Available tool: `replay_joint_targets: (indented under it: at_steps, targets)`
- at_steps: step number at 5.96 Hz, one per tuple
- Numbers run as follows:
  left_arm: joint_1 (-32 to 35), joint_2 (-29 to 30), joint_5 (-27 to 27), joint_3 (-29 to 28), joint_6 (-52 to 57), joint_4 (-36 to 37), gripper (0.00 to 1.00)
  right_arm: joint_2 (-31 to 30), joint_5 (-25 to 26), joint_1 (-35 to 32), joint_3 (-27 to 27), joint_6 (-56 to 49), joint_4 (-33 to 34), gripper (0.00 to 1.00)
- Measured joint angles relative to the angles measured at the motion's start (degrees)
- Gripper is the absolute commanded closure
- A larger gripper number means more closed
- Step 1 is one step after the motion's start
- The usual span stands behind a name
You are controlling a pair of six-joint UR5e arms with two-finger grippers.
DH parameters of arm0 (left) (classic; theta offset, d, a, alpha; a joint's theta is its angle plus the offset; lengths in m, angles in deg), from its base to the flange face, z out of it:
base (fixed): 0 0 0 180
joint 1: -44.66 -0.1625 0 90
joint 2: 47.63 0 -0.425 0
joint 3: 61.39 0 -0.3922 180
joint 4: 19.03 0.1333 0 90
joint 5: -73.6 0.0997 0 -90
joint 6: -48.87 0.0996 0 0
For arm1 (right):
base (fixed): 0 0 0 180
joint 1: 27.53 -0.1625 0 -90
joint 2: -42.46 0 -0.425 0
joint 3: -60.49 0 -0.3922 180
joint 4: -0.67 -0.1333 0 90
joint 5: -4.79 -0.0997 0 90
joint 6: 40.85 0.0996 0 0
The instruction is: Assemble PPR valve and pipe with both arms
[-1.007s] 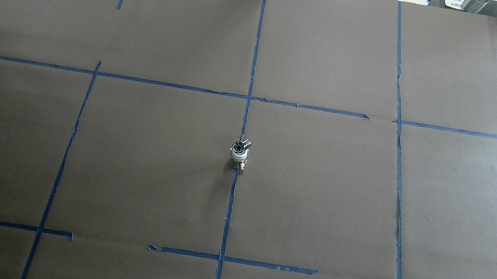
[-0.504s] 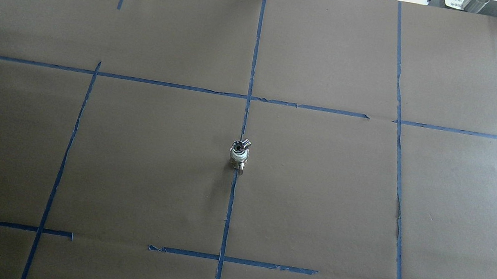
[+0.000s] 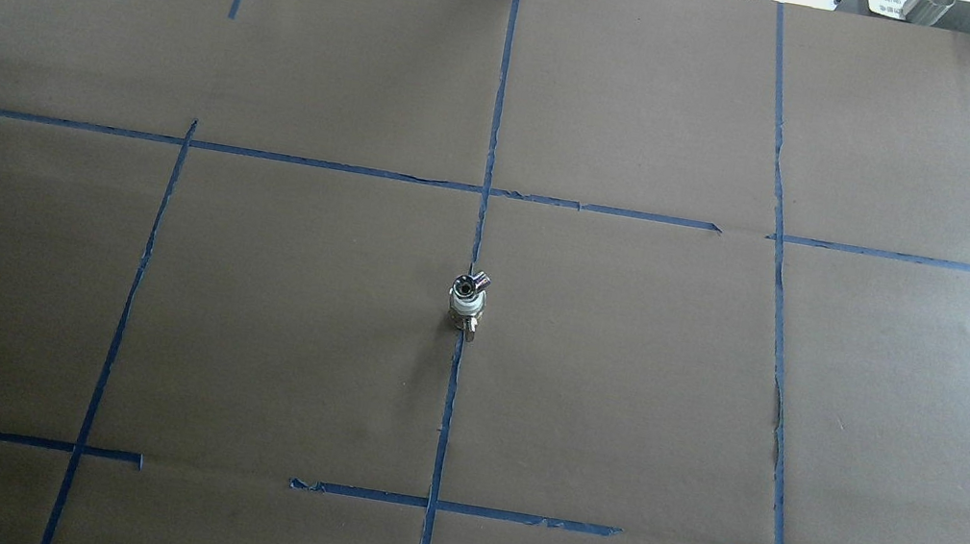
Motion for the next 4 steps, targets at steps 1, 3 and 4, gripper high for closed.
replay_joint_targets:
  at_steps: [1,3,4]
  targets:
    - [1.36,0.07,0.17,-0.53,1.51,1.25,0.0,0.48,0.08,1.11,1.82,0.07,2.68,0.0]
    - [2.15,-0.23,-0.73,-3.42,2.35,1.79,0.0,1.08,0.31,1.77,3.22,0.64,5.19,0.0]
    - [2.18,-0.08,-1.09,-3.61,2.1,1.72,0.0,1.39,0.22,1.84,3.28,0.82,5.3,0.0]
